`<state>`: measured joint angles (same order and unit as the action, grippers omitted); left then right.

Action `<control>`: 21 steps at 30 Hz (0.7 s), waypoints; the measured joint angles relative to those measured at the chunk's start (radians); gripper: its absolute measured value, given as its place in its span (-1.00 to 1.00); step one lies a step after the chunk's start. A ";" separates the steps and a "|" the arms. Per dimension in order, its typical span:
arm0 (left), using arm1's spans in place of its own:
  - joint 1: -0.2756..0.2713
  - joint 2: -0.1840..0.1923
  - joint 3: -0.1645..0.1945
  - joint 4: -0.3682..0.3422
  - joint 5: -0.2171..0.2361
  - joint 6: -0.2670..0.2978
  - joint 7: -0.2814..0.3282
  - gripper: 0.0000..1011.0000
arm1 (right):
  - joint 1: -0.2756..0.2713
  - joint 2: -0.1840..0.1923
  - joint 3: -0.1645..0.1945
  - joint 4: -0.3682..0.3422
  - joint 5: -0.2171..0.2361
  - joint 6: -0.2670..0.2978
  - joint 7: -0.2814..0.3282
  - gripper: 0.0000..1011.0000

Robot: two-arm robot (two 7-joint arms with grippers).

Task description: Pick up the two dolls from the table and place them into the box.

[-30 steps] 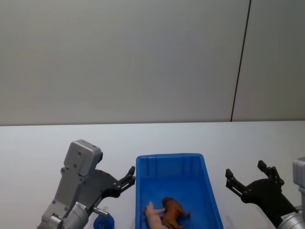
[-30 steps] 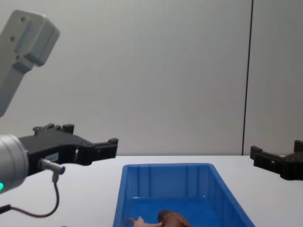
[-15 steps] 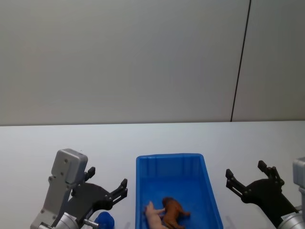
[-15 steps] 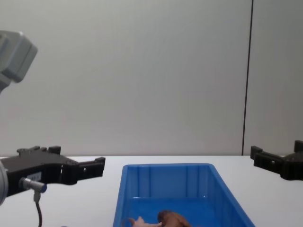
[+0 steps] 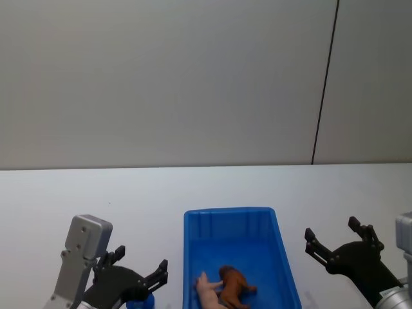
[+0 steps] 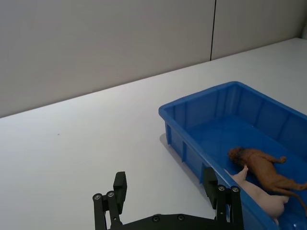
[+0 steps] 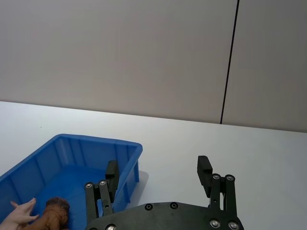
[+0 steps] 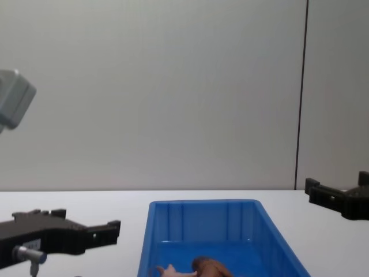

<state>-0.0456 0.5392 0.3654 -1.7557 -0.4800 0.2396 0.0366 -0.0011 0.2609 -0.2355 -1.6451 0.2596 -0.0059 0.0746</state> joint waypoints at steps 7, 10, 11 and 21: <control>0.011 0.002 -0.001 0.007 -0.009 0.024 0.000 0.98 | 0.000 0.000 0.000 0.000 0.000 0.000 0.000 0.98; 0.015 0.003 -0.001 0.009 -0.011 0.033 0.000 0.98 | 0.000 0.000 0.000 0.000 0.000 0.000 0.000 0.98; 0.017 0.003 -0.001 0.010 -0.012 0.037 0.001 0.98 | 0.000 0.000 0.000 0.000 0.000 0.000 0.000 0.98; 0.026 0.002 -0.002 0.021 -0.013 0.059 0.002 0.92 | 0.000 0.000 0.000 0.000 0.000 0.000 0.000 0.98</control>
<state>-0.0197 0.5415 0.3631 -1.7349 -0.4933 0.2988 0.0386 -0.0011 0.2609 -0.2355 -1.6450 0.2596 -0.0059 0.0747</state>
